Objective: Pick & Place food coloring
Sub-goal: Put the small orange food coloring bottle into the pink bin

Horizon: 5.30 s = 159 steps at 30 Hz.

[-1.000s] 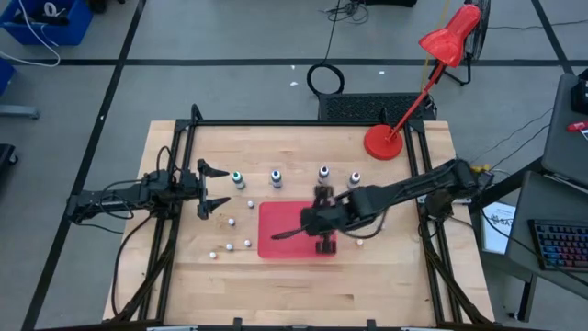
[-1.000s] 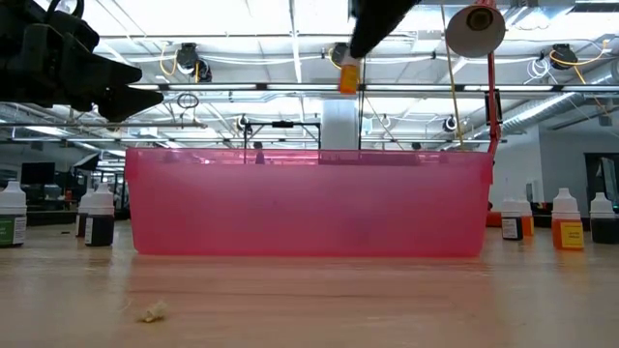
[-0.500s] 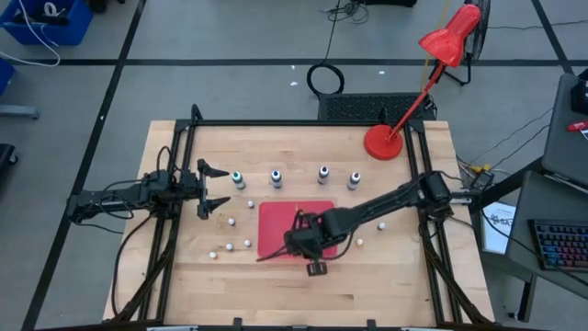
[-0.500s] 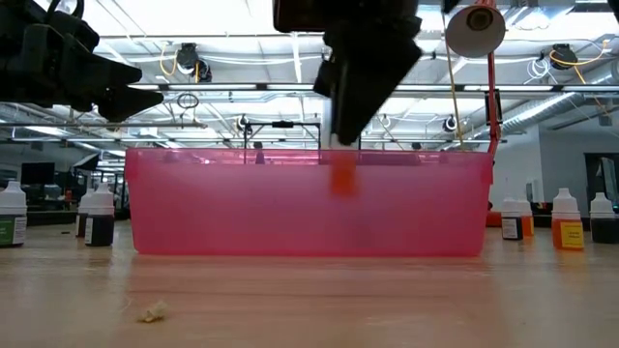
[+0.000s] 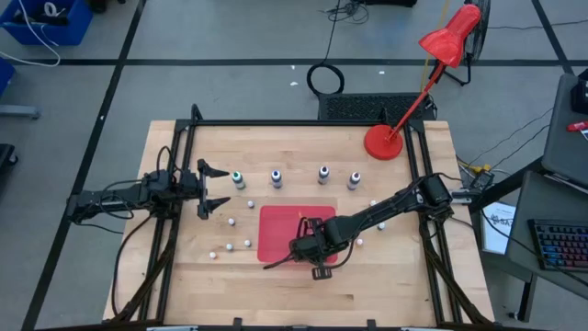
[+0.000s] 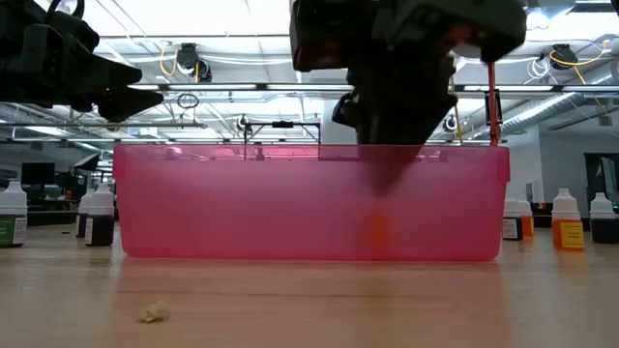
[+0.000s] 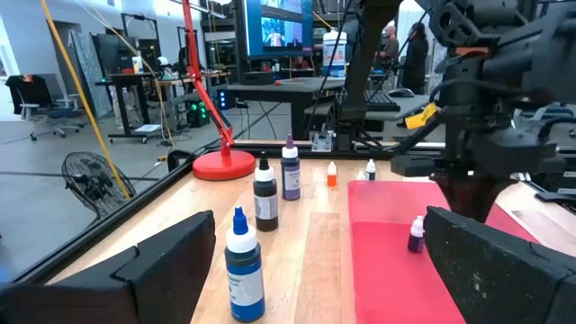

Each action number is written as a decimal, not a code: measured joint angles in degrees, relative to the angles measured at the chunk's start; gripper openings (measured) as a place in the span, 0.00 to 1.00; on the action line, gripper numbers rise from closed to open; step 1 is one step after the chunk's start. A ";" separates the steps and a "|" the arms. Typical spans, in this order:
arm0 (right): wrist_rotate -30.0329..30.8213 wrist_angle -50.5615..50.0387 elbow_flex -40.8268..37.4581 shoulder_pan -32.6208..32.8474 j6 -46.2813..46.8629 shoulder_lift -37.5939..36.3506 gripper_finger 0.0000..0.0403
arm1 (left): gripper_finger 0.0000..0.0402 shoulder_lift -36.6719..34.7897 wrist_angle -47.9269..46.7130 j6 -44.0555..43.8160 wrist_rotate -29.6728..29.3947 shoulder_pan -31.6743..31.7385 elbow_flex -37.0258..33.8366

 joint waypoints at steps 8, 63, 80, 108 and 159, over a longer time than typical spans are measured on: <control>-0.11 0.50 -1.55 -0.20 0.62 -0.24 0.09 | 0.98 0.01 0.00 0.00 0.01 -0.02 0.00; 3.89 -4.45 -46.51 -20.17 25.88 -39.76 0.49 | 0.98 0.00 0.00 0.00 0.00 -0.02 0.00; 2.91 -7.50 -46.08 -23.34 27.39 -39.76 0.49 | 0.98 -0.01 0.00 0.00 0.01 -0.02 0.00; 5.95 -1.19 -45.92 -26.54 25.00 -31.80 0.49 | 0.98 0.01 0.01 0.00 0.02 0.02 0.01; 18.77 -32.74 33.07 -1.80 4.85 -6.00 0.13 | 0.98 -0.02 0.07 0.00 0.02 -0.02 0.00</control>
